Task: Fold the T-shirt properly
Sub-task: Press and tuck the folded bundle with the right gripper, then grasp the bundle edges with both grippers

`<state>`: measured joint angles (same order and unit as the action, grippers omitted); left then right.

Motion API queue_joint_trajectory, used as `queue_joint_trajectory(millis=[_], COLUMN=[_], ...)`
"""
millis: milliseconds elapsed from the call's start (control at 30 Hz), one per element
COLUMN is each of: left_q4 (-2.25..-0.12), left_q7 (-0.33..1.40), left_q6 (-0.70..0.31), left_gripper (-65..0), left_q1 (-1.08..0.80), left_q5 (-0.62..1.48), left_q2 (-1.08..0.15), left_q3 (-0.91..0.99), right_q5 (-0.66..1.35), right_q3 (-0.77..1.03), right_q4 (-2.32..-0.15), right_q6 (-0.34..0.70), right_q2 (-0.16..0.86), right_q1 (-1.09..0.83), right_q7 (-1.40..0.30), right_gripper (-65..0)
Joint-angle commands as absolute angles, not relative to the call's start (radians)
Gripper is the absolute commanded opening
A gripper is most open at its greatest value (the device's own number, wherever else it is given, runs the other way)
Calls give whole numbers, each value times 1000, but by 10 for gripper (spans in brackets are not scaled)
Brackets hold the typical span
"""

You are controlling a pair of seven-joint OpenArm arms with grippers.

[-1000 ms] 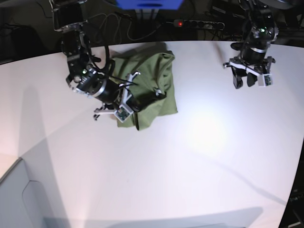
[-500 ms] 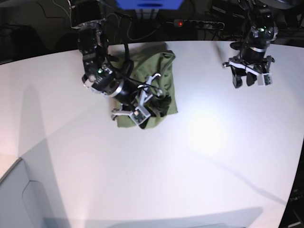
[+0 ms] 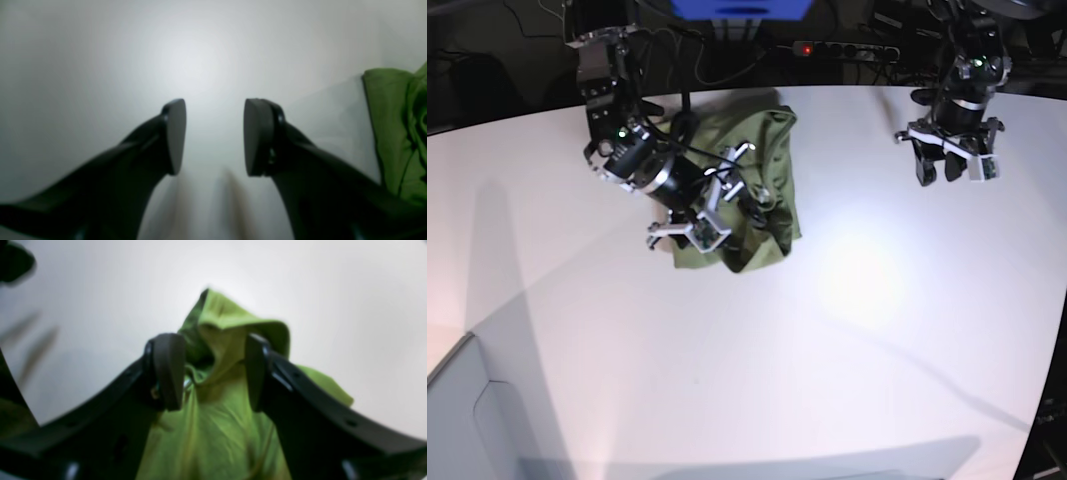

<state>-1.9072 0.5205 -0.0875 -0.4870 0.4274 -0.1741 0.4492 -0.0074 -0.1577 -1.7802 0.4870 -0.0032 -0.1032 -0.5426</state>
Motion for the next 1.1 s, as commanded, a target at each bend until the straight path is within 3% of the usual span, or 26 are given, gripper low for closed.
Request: queue_joint_trajectory(millis=[0,467,733,1067], left_q4=[-1928,-1929,-1929,-1954], left_q7=[496,496,496,496], left_q6=[-91,-90,-91,-91], left_gripper=[-373,-373,-373,-373], left_q1=[-489,-509,-509,-507], left_q5=[433,433,433,435], left_q2=[-182,-182,-182,-180], left_q3=[455,455,455,453], right_q5=[-2,-2,-4,-4], right_q3=[-150,-160,-283,-269], right_q4=[-1778,-1415,-1425,-1724], right_q6=[492,495,495,492], right_q2=[-5,-137,-140,2], right_q1=[-96,36,27,-101], right_q7=[-524,-522,-526,-526], right_gripper=[-371,-371,-370,-370])
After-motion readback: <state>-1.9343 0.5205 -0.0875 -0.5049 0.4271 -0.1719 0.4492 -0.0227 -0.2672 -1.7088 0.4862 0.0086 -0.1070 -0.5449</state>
